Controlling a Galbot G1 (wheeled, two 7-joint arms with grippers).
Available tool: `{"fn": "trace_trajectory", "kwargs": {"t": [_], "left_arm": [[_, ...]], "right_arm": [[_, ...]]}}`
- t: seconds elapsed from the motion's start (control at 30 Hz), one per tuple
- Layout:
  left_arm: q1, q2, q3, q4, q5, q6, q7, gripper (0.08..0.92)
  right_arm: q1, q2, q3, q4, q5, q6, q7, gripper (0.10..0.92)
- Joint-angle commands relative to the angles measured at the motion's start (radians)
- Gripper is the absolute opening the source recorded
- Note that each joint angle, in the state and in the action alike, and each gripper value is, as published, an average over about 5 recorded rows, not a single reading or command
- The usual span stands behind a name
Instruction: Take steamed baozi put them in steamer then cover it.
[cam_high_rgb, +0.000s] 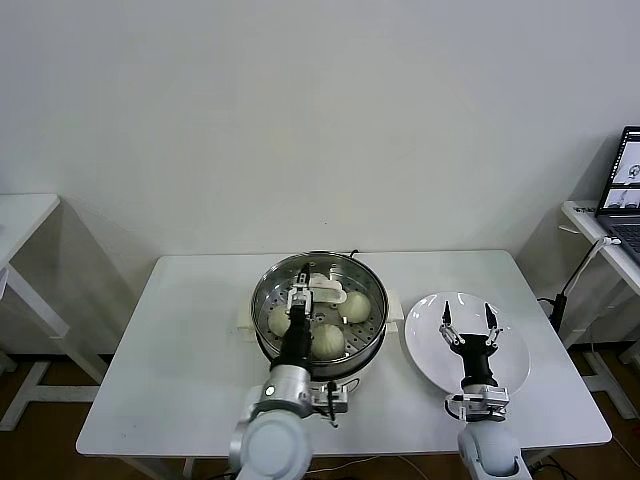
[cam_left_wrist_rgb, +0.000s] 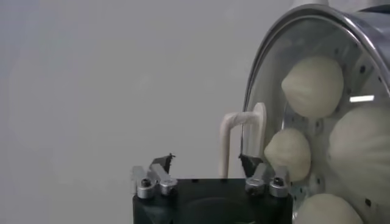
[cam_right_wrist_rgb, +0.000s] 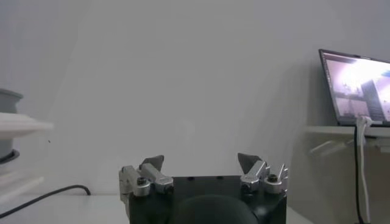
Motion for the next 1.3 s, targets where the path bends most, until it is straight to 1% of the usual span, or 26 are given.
{"fn": "trace_trajectory", "kwargs": {"t": [0.03, 0.13, 0.17, 0.23, 0.3, 0.37, 0.47, 0.6, 0.73, 0.87, 1.13, 1.3], "left_arm": [[0.153, 0.15, -0.201, -0.25, -0.487, -0.038, -0.18, 0.822], [0.192, 0.149, -0.341, -0.249, -0.807, -0.14, -0.316, 0.823], [0.2, 0.148, -0.392, -0.237, -0.934, -0.185, -0.35, 0.823], [0.212, 0.146, -0.482, -0.204, -1.186, -0.267, -0.386, 0.823], [0.221, 0.148, -0.564, -0.162, -1.379, -0.334, -0.392, 0.823], [0.227, 0.152, -0.626, -0.104, -1.522, -0.4, -0.374, 0.823], [0.226, 0.159, -0.677, -0.006, -1.634, -0.492, -0.328, 0.823], [0.213, 0.163, -0.704, 0.107, -1.685, -0.595, -0.264, 0.823], [0.218, 0.161, -0.707, 0.162, -1.692, -0.653, -0.221, 0.823], [0.225, 0.154, -0.7, 0.182, -1.693, -0.671, -0.201, 0.823], [0.221, 0.15, -0.694, 0.202, -1.679, -0.677, -0.194, 0.823], [0.223, 0.155, -0.695, 0.221, -1.616, -0.701, -0.193, 0.823]], "right_arm": [[-0.028, -0.025, -0.014, 0.065, 0.1, -0.076, 0.0, 0.823], [-0.042, -0.033, -0.012, 0.091, 0.155, -0.097, -0.013, 0.823], [-0.046, -0.036, -0.012, 0.097, 0.171, -0.101, -0.015, 0.823], [-0.051, -0.041, -0.014, 0.104, 0.187, -0.102, -0.016, 0.823], [-0.056, -0.047, -0.018, 0.11, 0.196, -0.105, -0.016, 0.823], [-0.062, -0.051, -0.021, 0.118, 0.203, -0.109, -0.015, 0.823], [-0.069, -0.055, -0.023, 0.131, 0.213, -0.125, -0.001, 0.823], [-0.077, -0.056, -0.021, 0.137, 0.232, -0.14, 0.01, 0.823], [-0.086, -0.054, -0.018, 0.134, 0.235, -0.132, 0.009, 0.823], [-0.093, -0.056, -0.015, 0.141, 0.228, -0.146, 0.014, 0.823], [-0.115, -0.063, -0.009, 0.161, 0.219, -0.154, 0.011, 0.823], [-0.111, -0.053, -0.01, 0.159, 0.203, -0.146, 0.013, 0.823]]}}
